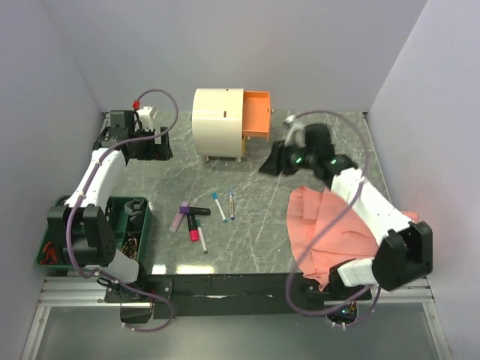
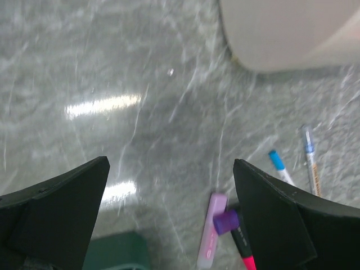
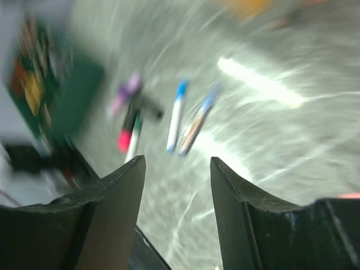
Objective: Sort the stationery into containers
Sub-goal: Pick up the pen from the center of the board, then place the pen in the drawer.
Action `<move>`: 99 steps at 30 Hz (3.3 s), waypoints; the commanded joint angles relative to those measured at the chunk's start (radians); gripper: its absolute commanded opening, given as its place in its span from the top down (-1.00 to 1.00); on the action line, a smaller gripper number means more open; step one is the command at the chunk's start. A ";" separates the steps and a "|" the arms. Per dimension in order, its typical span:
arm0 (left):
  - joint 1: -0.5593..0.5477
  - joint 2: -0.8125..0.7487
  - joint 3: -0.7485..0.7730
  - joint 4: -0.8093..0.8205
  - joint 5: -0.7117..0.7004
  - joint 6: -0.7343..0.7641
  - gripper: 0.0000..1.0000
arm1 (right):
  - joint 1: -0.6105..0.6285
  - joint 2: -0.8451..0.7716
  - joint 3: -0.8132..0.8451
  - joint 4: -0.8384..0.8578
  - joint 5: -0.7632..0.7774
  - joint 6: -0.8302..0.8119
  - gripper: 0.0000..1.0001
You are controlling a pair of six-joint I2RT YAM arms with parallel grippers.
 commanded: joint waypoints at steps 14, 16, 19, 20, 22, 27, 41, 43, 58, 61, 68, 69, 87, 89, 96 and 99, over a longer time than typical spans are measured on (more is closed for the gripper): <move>0.060 -0.428 -0.180 0.021 0.001 0.060 -0.99 | 0.633 0.289 0.262 -0.060 0.143 -0.939 -0.43; 0.063 -0.448 -0.174 0.024 -0.031 0.025 -0.99 | 0.665 0.334 0.290 -0.045 0.166 -0.979 -0.43; 0.109 -0.474 -0.166 0.035 -0.051 -0.038 -0.99 | 0.671 0.409 0.331 -0.014 0.155 -0.980 -0.43; 0.130 -0.476 -0.163 0.035 -0.060 -0.042 -0.99 | 0.670 0.444 0.354 -0.011 0.154 -0.983 -0.43; 0.141 -0.483 -0.155 0.028 -0.091 -0.036 -0.99 | 0.671 0.483 0.380 -0.012 0.148 -0.999 -0.43; 0.161 -0.489 -0.141 0.005 -0.105 -0.024 -0.99 | 0.671 0.616 0.498 -0.044 0.132 -1.030 -0.40; 0.220 -0.454 -0.146 0.000 -0.117 -0.015 -0.99 | 0.670 0.799 0.638 -0.144 0.043 -1.059 -0.33; 0.227 -0.453 -0.147 0.003 -0.117 -0.016 -0.99 | 0.670 0.817 0.649 -0.156 0.045 -1.059 -0.31; 0.255 -0.445 -0.173 0.015 -0.097 -0.033 -0.99 | 0.678 0.928 0.799 -0.310 0.080 -1.042 -0.15; 0.253 -0.450 -0.177 0.014 -0.097 -0.030 -0.99 | 0.681 0.920 0.779 -0.307 0.079 -1.044 -0.04; 0.253 -0.457 -0.189 0.014 -0.091 -0.036 -0.99 | 0.682 0.954 0.822 -0.327 0.091 -1.004 -0.01; 0.253 -0.459 -0.190 0.012 -0.091 -0.036 -0.99 | 0.684 0.957 0.825 -0.322 0.094 -1.003 -0.01; 0.221 -0.456 -0.232 0.040 -0.028 -0.026 -0.99 | 0.681 0.608 0.734 -0.370 0.112 -0.949 0.56; 0.221 -0.445 -0.246 0.032 -0.010 -0.041 -0.99 | 0.672 0.560 0.760 -0.370 0.118 -0.888 0.56; 0.220 -0.398 -0.247 0.005 0.004 -0.088 -0.99 | 0.505 0.498 1.021 -0.312 0.111 -0.471 0.58; 0.220 -0.384 -0.241 0.017 0.021 -0.105 -0.99 | 0.388 0.491 1.044 -0.228 0.135 -0.256 0.59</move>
